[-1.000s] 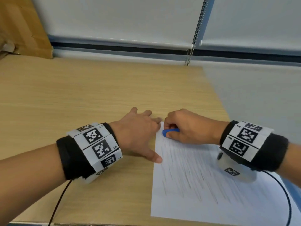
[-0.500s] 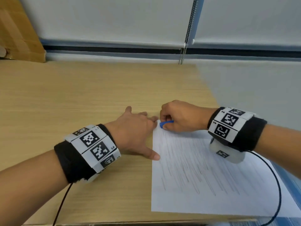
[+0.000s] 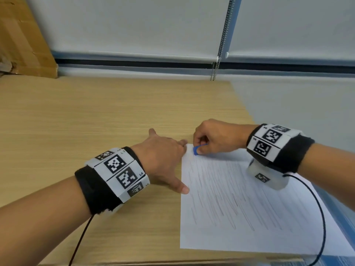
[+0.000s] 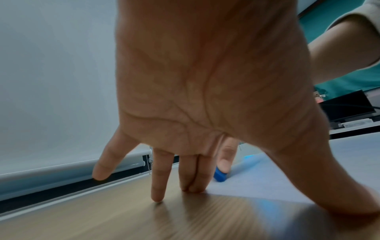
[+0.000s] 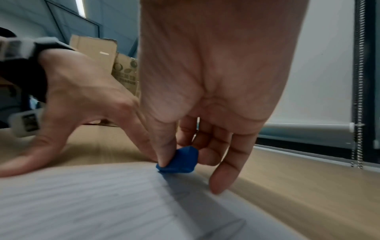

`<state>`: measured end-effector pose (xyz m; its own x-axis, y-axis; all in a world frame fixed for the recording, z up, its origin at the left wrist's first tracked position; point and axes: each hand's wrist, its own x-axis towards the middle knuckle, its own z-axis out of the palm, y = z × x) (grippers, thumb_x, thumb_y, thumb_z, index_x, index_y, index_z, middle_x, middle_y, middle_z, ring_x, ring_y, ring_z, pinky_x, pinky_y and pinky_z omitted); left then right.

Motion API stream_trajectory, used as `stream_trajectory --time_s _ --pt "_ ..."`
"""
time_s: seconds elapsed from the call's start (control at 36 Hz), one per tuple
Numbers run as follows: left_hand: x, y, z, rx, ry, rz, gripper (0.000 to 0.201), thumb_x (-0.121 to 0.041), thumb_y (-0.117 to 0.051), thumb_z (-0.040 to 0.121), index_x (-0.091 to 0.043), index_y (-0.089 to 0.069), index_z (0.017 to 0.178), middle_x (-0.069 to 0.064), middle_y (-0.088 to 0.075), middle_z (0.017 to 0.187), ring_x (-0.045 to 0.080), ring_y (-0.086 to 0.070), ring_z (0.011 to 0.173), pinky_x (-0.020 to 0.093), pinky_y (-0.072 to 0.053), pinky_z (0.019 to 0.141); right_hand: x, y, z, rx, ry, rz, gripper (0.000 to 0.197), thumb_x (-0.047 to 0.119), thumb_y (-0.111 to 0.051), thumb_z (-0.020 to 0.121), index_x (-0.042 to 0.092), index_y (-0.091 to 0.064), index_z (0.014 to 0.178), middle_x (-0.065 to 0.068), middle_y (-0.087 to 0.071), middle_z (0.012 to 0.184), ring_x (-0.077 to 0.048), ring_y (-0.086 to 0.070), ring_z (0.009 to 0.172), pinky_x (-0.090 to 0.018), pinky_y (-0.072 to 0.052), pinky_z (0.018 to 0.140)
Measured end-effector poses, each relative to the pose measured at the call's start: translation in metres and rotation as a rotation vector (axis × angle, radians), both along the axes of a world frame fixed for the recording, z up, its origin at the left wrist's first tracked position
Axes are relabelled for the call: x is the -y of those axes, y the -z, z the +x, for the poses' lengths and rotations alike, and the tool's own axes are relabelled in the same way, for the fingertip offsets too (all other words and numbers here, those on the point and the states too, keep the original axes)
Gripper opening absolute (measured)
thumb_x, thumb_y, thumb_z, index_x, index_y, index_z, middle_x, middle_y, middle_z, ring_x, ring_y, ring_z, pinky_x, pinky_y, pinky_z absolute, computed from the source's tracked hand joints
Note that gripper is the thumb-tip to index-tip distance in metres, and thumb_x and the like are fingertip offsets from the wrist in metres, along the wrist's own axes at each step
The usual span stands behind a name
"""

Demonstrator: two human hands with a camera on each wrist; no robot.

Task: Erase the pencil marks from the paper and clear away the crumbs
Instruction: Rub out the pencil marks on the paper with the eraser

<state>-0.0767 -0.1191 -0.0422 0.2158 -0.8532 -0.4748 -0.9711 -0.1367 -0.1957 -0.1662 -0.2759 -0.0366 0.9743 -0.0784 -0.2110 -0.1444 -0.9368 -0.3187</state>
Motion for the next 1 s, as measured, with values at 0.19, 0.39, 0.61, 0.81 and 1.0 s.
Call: stream_trajectory --time_s 0.19,0.39,0.61,0.81,1.0 --pt "-0.002 -0.002 -0.001 -0.049 -0.041 -0.007 0.118 -0.084 -0.054 0.067 -0.019 -0.010 0.155 -0.011 0.001 0.163 0.019 -0.027 0.143 0.068 -0.016 0.110 -0.003 0.006 -0.008 0.011 0.011 0.052 0.010 0.018 -0.068 0.084 0.010 -0.073 0.087 -0.002 -0.071 0.072 -0.009 -0.061 0.061 -0.024 -0.051 0.061" --pt "-0.009 0.000 0.003 -0.127 -0.056 -0.037 0.116 -0.084 -0.052 0.069 -0.026 0.000 0.156 -0.014 0.001 0.162 0.015 -0.016 0.146 0.061 -0.020 0.111 0.007 0.011 -0.010 0.074 0.221 0.293 0.010 0.012 -0.072 0.082 0.009 -0.064 0.086 -0.008 -0.067 0.066 -0.009 -0.059 0.047 -0.021 -0.050 0.053" --pt "-0.013 0.005 0.001 -0.168 -0.107 0.026 0.125 -0.089 -0.051 0.064 -0.030 0.015 0.153 -0.018 0.019 0.158 0.016 0.010 0.149 0.073 0.001 0.108 0.005 0.015 -0.014 0.032 0.169 0.449 0.006 0.010 -0.074 0.081 0.007 -0.069 0.084 -0.016 -0.068 0.072 -0.016 -0.062 0.058 -0.025 -0.053 0.059" --pt "-0.012 0.004 0.001 -0.163 -0.116 0.063 0.129 -0.088 -0.053 0.062 -0.029 0.019 0.152 -0.019 0.022 0.158 0.016 0.014 0.148 0.075 0.006 0.106 0.008 0.013 -0.006 0.072 0.213 0.312 0.007 0.014 -0.072 0.082 0.012 -0.068 0.087 -0.009 -0.070 0.070 -0.011 -0.061 0.055 -0.025 -0.053 0.061" --pt "-0.011 0.003 0.002 -0.169 -0.121 0.060 0.131 -0.088 -0.055 0.061 -0.030 0.020 0.152 -0.018 0.022 0.158 0.017 0.014 0.148 0.075 0.008 0.106 -0.001 0.016 -0.013 -0.016 0.155 0.434 0.006 0.011 -0.073 0.082 0.008 -0.069 0.086 -0.012 -0.068 0.072 -0.012 -0.063 0.059 -0.026 -0.056 0.061"
